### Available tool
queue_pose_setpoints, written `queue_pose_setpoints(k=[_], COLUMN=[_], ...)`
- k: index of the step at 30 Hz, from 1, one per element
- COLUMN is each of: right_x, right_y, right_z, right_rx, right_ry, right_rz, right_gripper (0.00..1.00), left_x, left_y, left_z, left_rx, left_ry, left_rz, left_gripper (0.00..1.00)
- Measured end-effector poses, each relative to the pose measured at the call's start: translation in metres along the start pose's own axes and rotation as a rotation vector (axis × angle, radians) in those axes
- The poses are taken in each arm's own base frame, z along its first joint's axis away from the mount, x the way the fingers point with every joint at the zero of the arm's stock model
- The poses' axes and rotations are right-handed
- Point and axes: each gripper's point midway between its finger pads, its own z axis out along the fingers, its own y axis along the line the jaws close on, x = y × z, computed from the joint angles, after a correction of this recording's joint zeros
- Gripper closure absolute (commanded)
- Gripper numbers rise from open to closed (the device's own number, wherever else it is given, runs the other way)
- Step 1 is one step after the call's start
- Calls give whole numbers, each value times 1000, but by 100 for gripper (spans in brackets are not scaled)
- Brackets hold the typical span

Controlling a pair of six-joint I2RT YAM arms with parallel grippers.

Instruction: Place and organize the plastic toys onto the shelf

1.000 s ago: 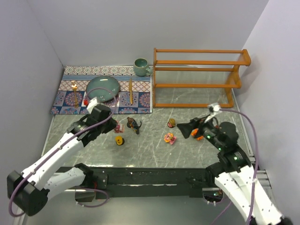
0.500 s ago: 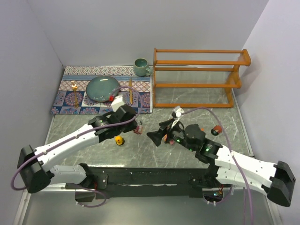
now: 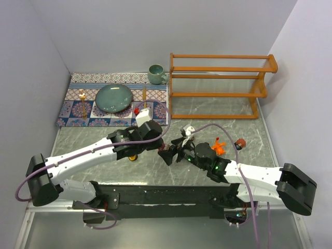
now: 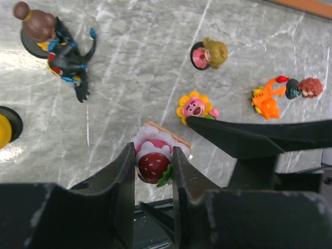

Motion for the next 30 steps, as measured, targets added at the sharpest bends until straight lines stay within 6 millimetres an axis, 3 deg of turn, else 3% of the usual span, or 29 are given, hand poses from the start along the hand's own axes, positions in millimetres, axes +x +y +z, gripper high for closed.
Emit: queue_pose_setpoints(k=[9, 16, 20, 23, 26, 30], right_x=[2, 4, 7, 10, 12, 14], right_y=[2, 6, 5, 5, 6, 7], right_z=[4, 4, 5, 6, 6, 6], right_rx=[-28, -61, -65, -69, -80, -88], right_ry=[-12, -4, 7, 16, 22, 28], right_rz=[-59, -97, -112, -122, -136, -146], right_gripper=[33, 34, 41, 51, 70, 100], left_x=[12, 11, 12, 14, 15, 15], left_y=[-8, -10, -10, -8, -6, -4], left_z=[3, 1, 1, 0, 0, 0], left_rx=[3, 6, 6, 1, -3, -6], left_ry=[26, 28, 34, 43, 50, 52], left_rz=[32, 48, 61, 74, 87, 104], left_gripper=[85, 85, 85, 84, 82, 63])
